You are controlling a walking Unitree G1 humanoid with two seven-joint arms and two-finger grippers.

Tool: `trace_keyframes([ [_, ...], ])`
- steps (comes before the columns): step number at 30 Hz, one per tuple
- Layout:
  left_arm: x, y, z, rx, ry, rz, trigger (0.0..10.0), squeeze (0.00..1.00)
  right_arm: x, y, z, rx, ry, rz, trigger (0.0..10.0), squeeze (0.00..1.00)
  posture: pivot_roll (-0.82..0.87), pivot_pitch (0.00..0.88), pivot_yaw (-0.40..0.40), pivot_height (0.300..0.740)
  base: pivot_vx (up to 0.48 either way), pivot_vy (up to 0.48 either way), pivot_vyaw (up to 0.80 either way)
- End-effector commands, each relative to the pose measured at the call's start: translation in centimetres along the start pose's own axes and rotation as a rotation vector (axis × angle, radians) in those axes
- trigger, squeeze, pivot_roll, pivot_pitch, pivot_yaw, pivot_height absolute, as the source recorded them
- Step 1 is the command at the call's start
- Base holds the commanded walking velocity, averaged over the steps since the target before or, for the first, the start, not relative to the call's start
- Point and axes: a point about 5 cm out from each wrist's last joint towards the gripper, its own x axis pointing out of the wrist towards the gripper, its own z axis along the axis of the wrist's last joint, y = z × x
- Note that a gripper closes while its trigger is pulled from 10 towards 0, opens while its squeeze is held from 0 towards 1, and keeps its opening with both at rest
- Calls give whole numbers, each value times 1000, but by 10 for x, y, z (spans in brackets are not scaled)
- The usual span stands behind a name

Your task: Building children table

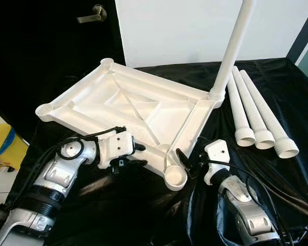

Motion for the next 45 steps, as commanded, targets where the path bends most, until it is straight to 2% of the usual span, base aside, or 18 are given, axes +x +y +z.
trace_keyframes([
  [1,3,-6,-1,-5,18,-48,10000,0,2,2,-1,-7,6,19,10000,0,-23,40,7,740,0,0,0],
  [7,19,-6,-4,18,59,-18,10000,0,4,1,0,-15,3,27,10000,0,-31,29,5,740,0,0,0],
  [11,23,-5,-4,17,67,-13,10000,0,4,0,0,-16,2,26,10000,0,-35,28,6,740,0,0,0],
  [14,26,-2,-1,25,66,-3,10000,0,4,1,-1,-18,2,26,10000,0,-38,26,8,740,0,0,0],
  [19,34,10,-3,67,117,42,10000,0,3,1,-1,-21,2,27,10000,0,-48,25,14,740,0,0,0],
  [24,36,15,-2,66,121,36,10000,0,2,0,0,-26,2,21,10000,0,-60,30,23,740,0,0,0],
  [25,37,16,-2,55,124,26,10000,1000,2,0,0,-27,2,20,10000,0,-63,34,27,740,0,0,0],
  [30,41,15,-4,62,146,-15,10000,1000,1,0,0,-27,3,17,10000,0,-68,41,32,740,0,0,0],
  [31,43,14,-8,78,176,-31,10000,0,0,0,0,-28,3,14,10000,0,-72,50,38,740,0,0,0],
  [38,51,14,-16,84,234,-50,10000,0,-1,0,0,-26,4,1,10000,0,-78,62,44,740,0,0,0],
  [44,59,17,-19,40,249,-33,10000,0,-1,0,1,-25,1,-9,10000,0,-85,74,52,740,0,0,0],
  [45,60,17,-20,30,249,-32,7843,0,-1,0,1,-25,1,-11,10000,0,-86,74,54,740,0,0,0],
])
